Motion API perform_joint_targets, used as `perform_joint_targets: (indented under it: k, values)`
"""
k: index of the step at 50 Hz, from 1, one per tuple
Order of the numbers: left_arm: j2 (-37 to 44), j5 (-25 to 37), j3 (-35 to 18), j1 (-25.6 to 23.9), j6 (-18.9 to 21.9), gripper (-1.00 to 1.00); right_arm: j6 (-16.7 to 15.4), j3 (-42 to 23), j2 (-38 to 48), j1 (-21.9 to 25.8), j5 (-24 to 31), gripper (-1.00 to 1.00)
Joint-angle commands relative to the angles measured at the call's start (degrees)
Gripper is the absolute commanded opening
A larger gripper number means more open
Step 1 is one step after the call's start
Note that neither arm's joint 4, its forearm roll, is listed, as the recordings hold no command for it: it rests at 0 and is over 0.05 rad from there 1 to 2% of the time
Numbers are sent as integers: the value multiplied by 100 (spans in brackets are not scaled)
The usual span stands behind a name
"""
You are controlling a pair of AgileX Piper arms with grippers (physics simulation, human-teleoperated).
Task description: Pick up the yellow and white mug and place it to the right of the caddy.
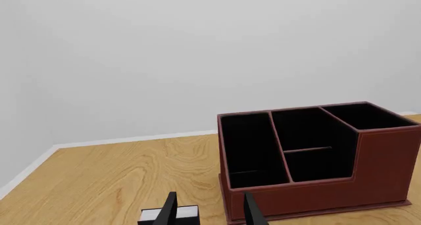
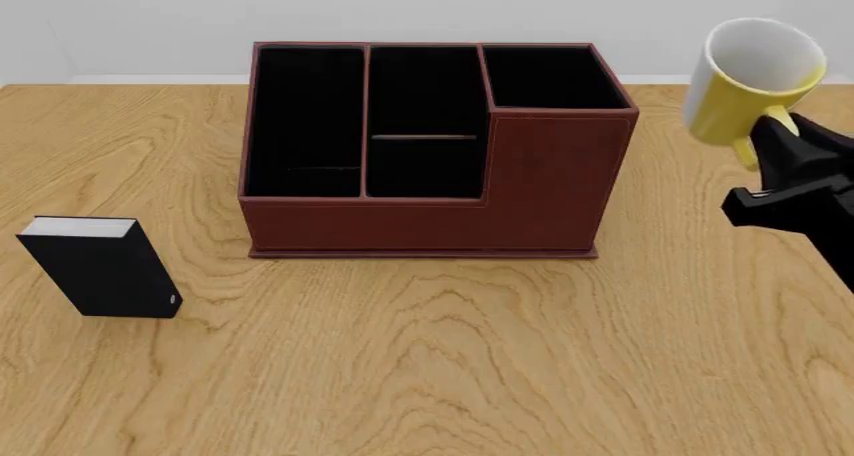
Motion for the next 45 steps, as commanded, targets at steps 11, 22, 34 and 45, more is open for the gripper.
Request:
perform_joint_targets:
  k: [11,22,34,45]
  values:
    - [0,10,-8,11,-10,100,111,142,375,17,-402,-100]
    - [0,25,-31,7,-2,100,133,249,525,3,-600,-100]
    - [0,35,-40,15,-3,100,180,297,584,4,-673,-100]
    - [0,-30,39,15,-10,100,180,326,712,-15,-805,-100]
